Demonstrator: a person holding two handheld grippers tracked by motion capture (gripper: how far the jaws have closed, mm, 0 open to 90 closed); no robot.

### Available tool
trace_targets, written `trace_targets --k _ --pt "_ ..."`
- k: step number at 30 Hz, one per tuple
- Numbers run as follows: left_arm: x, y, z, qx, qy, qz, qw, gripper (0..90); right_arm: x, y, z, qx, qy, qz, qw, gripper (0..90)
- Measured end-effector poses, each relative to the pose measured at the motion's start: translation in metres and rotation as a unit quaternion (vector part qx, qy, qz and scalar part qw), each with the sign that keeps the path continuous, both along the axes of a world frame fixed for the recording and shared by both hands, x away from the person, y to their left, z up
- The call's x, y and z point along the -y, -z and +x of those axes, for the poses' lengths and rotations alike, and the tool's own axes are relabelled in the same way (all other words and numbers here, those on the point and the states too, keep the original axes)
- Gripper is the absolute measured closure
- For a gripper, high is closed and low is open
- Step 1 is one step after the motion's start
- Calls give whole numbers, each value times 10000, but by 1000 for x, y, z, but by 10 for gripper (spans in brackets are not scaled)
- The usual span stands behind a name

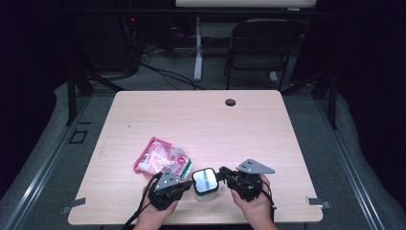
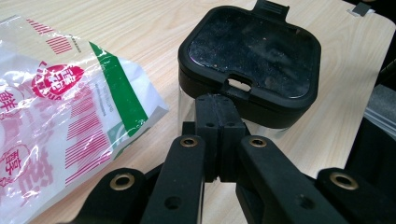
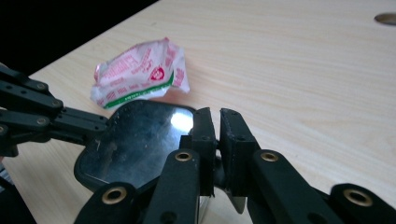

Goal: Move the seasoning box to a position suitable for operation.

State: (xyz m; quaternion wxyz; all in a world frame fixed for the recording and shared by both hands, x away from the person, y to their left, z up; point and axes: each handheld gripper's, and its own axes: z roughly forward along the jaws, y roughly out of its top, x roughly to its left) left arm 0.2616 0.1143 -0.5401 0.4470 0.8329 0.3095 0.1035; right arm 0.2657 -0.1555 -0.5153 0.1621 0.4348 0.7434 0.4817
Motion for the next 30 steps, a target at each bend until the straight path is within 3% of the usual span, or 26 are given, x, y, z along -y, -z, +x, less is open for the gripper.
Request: trace_targets --k 5,16,30 --pt "0 -1 0 9 7 -11 10000 899 -1 2 2 -55 -1 -36 10000 845" --pt "-1 -2 -1 27 37 -23 10000 900 1 6 0 -68 17 174 9998 883" --pt "1 -6 -9 63 294 47 9995 900 1 7 0 -101 44 263 9996 893"
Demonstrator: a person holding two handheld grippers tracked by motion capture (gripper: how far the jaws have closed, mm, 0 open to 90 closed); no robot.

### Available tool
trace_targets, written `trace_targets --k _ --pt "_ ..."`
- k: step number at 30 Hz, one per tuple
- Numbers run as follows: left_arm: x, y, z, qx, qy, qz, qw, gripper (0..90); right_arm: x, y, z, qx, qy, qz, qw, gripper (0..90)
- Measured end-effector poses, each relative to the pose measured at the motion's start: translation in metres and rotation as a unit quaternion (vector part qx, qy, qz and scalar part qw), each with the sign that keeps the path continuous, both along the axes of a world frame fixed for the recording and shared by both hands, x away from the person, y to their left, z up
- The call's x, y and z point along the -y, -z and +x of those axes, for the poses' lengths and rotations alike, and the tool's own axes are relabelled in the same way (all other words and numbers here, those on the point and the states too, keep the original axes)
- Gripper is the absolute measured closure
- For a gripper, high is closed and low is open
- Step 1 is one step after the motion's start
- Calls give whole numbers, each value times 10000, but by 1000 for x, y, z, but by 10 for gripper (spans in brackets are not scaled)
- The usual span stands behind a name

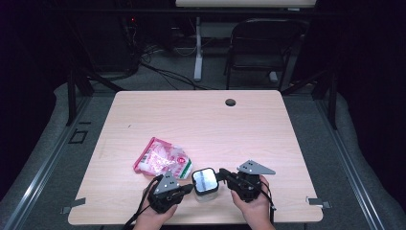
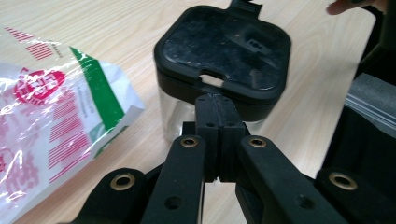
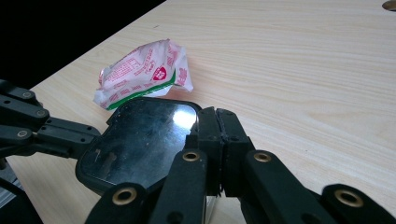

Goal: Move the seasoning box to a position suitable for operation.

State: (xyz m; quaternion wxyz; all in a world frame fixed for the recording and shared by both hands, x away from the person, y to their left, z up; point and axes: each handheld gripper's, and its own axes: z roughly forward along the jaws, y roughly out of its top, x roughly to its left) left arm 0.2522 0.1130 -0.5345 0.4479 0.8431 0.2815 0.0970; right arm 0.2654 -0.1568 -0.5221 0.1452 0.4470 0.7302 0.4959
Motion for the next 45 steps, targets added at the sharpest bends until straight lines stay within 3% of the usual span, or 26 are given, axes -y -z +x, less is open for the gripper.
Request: trace_targets --k 6,11,18,21,23,31,36,41,45 --pt "1 -2 -1 15 30 13 10000 900 0 0 0 6 26 41 10000 894" --pt "1 -5 1 -13 30 -96 9999 900 0 1 -1 30 43 -28 10000 875" --pt "2 -11 3 -12 36 -209 9998 900 1 -8 -7 179 -185 -206 9995 711" --pt "4 -13 5 -4 46 -264 9996 900 0 -11 -17 477 -403 -504 9968 669" --pt "5 -16 5 18 41 -277 9996 900 -1 -12 -24 558 -515 -711 9946 649" --pt "9 -25 8 28 12 -307 9995 900 -10 -12 -38 610 -850 -1099 9884 599" --pt "11 -29 10 54 4 -305 9995 900 -14 -9 -39 697 -870 -1164 9869 567" --pt "15 -32 9 112 34 -339 9994 900 -22 -7 -42 890 -924 -1342 9826 520" --pt "17 -31 9 121 53 -287 9995 900 -30 -5 -42 1052 -717 -1424 9816 556"
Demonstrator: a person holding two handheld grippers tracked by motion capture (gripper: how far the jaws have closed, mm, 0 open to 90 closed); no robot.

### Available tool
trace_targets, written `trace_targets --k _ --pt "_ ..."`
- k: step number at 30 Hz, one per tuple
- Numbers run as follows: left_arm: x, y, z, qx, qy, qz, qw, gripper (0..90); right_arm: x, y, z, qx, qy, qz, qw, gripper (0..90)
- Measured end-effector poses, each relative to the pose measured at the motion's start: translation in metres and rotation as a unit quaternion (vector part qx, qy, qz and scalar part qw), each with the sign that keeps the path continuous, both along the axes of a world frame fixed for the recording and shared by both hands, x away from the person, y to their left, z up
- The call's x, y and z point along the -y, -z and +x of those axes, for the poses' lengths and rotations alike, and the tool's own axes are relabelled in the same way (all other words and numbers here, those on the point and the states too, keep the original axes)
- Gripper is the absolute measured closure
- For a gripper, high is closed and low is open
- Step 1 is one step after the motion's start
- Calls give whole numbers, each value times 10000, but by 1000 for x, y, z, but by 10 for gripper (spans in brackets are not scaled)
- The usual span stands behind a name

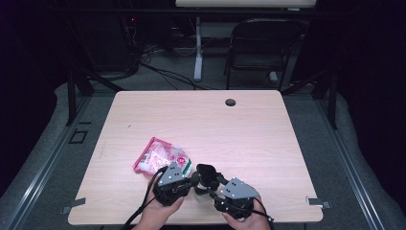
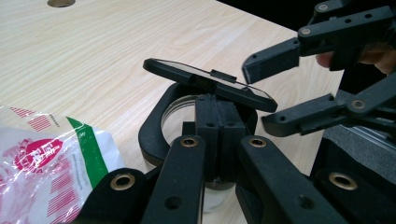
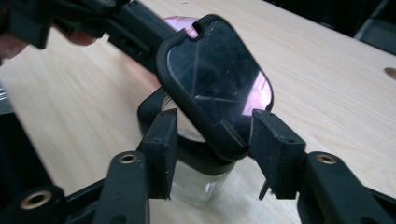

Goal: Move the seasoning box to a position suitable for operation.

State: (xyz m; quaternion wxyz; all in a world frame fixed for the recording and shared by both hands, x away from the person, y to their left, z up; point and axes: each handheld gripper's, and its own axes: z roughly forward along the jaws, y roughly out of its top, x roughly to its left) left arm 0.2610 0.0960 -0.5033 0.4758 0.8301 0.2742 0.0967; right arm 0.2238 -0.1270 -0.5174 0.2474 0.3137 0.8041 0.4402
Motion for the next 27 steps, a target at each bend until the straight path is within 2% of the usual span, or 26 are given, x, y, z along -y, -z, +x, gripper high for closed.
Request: trace_targets --k 2,3,4,8,16,19,20,21,22,24,25,27 --pt "0 1 0 0 -7 -3 10000 900 -1 0 0 48 6 -35 10000 577" --pt "-1 4 0 -26 -29 44 10000 900 -2 -1 -1 155 43 -71 9998 627" --pt "-1 6 1 -36 -33 74 10000 900 -1 -2 -2 193 46 -83 9998 638" --pt "0 15 1 -129 -52 179 9997 900 1 -1 -2 138 50 -17 9999 639" --pt "1 19 1 -119 -5 144 9998 900 1 1 -3 145 63 42 9999 623" --pt "3 22 1 -123 25 255 9996 900 -2 2 -2 162 31 76 9998 607" --pt "5 27 1 -179 44 375 9991 900 -6 3 -2 223 28 0 9997 606" --pt "5 27 1 -179 44 375 9991 900 -6 3 -2 223 28 0 9997 606" --pt "7 33 0 -226 51 520 9984 900 -10 4 -1 327 15 -100 9994 606" --pt "10 37 -2 -205 26 587 9981 900 -13 5 -3 452 25 -187 9988 608" --pt "10 38 -2 -213 52 544 9983 899 -13 5 -3 488 59 -212 9986 614" --pt "9 36 -3 -174 68 462 9988 898 -12 5 -1 418 88 -200 9989 621"
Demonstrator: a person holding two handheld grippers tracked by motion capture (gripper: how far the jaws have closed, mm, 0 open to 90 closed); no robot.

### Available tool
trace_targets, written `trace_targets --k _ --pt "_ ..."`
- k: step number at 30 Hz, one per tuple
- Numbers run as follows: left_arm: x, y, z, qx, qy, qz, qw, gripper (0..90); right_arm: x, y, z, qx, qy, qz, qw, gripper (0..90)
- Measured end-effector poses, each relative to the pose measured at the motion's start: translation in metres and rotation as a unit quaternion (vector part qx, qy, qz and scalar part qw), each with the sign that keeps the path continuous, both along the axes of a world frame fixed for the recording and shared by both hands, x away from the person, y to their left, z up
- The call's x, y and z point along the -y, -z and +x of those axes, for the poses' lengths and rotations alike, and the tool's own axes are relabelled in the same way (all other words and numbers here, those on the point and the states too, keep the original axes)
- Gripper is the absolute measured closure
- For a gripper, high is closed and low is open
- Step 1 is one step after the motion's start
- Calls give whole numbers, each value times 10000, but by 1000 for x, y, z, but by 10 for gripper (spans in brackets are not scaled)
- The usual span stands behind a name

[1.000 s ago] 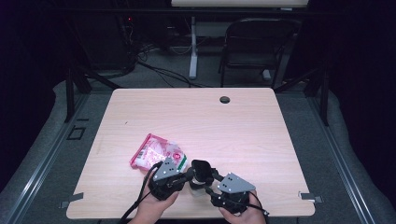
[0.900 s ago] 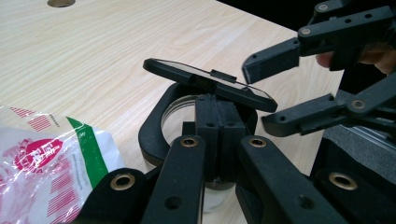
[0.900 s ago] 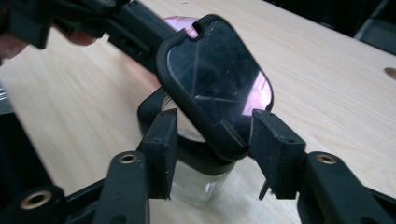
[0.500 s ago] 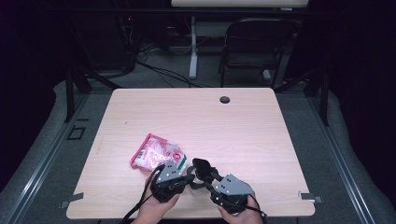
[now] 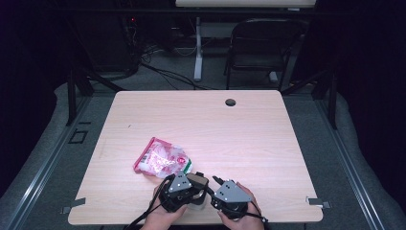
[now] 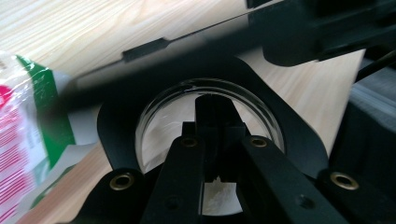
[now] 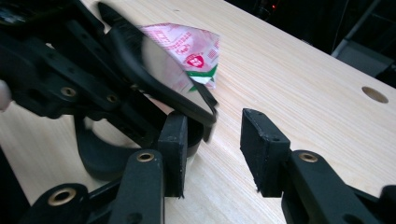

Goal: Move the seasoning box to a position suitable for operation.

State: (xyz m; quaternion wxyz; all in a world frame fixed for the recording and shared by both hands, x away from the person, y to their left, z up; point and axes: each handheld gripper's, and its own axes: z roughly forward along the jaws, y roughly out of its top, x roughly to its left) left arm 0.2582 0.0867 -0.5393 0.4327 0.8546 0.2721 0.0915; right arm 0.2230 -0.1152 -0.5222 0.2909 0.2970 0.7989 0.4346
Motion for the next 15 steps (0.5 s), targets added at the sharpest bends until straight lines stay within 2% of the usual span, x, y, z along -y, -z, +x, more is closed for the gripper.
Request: trace_targets --k 2,3,5,8,11,13,15 --pt "0 -1 0 27 -3 -12 10000 898 1 0 1 -11 42 53 10000 625" --pt "-1 -2 1 36 -41 -68 10000 896 3 1 5 -110 50 178 9998 642" --pt "-2 -2 2 18 -44 -68 10000 896 3 1 6 -147 50 210 9997 655" --pt "-5 -2 3 9 -109 -84 9999 896 2 1 9 -244 -101 281 9993 673" --pt "-6 -3 4 3 -110 -87 9999 897 -2 1 11 -163 -303 211 9992 666" --pt "-7 -3 4 -2 -113 -93 9999 897 -6 1 13 -12 -529 34 9986 645" --pt "-7 -3 4 0 -112 -87 9999 897 -8 1 16 134 -642 -136 9978 642"
